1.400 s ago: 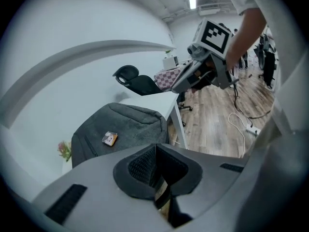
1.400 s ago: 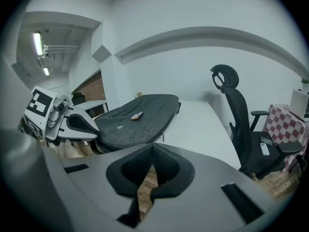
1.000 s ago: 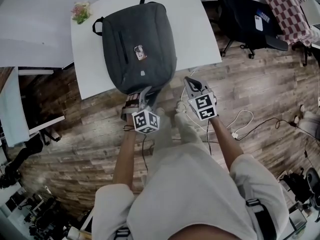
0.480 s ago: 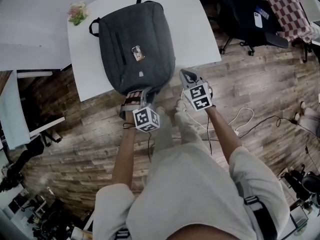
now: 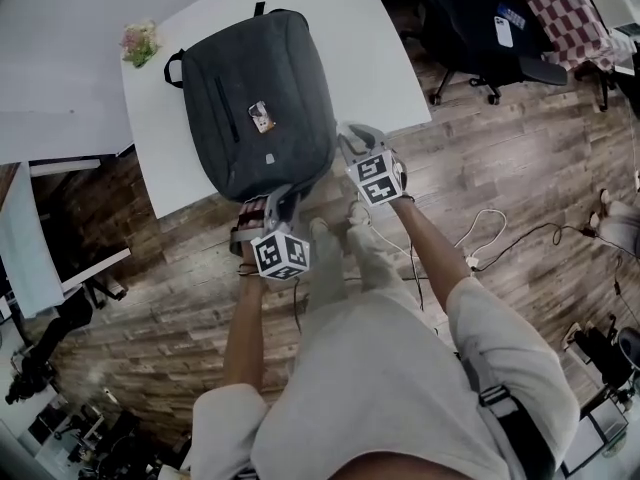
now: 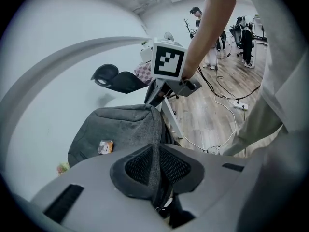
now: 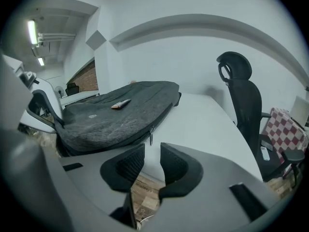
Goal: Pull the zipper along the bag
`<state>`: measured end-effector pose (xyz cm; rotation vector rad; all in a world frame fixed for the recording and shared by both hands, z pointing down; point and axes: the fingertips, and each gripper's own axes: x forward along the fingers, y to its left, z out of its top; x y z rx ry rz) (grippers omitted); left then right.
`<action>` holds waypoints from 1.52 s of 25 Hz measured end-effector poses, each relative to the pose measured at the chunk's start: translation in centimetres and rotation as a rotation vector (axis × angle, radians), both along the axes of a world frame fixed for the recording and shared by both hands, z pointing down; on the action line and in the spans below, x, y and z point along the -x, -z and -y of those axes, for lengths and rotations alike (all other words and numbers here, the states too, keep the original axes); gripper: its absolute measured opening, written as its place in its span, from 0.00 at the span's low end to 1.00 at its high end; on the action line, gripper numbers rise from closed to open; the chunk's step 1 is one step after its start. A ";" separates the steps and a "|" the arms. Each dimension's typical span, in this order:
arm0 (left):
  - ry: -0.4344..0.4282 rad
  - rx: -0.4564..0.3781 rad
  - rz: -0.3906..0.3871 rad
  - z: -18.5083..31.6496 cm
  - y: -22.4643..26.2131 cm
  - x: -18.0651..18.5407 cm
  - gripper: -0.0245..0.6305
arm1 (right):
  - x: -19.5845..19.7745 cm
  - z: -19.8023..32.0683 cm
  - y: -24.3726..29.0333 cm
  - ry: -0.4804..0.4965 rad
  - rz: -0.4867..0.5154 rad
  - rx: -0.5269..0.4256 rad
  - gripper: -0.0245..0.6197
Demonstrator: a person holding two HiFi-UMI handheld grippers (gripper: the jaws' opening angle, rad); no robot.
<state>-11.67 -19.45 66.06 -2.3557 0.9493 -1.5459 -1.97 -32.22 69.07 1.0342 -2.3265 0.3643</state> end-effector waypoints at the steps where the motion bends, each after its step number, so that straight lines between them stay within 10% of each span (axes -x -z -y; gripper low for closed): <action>1: 0.001 -0.003 -0.003 0.1 0.1 0.0 0.14 | 0.1 0.4 -0.2 0.002 -0.007 0.005 0.22; 19: -0.028 -0.020 0.004 0.0 -0.1 -0.4 0.14 | 1.6 1.9 -1.2 0.266 -0.158 -0.064 0.23; 38: -0.008 -0.013 -0.015 0.2 0.2 -0.3 0.14 | 0.8 1.5 -0.7 0.303 -0.319 -0.166 0.07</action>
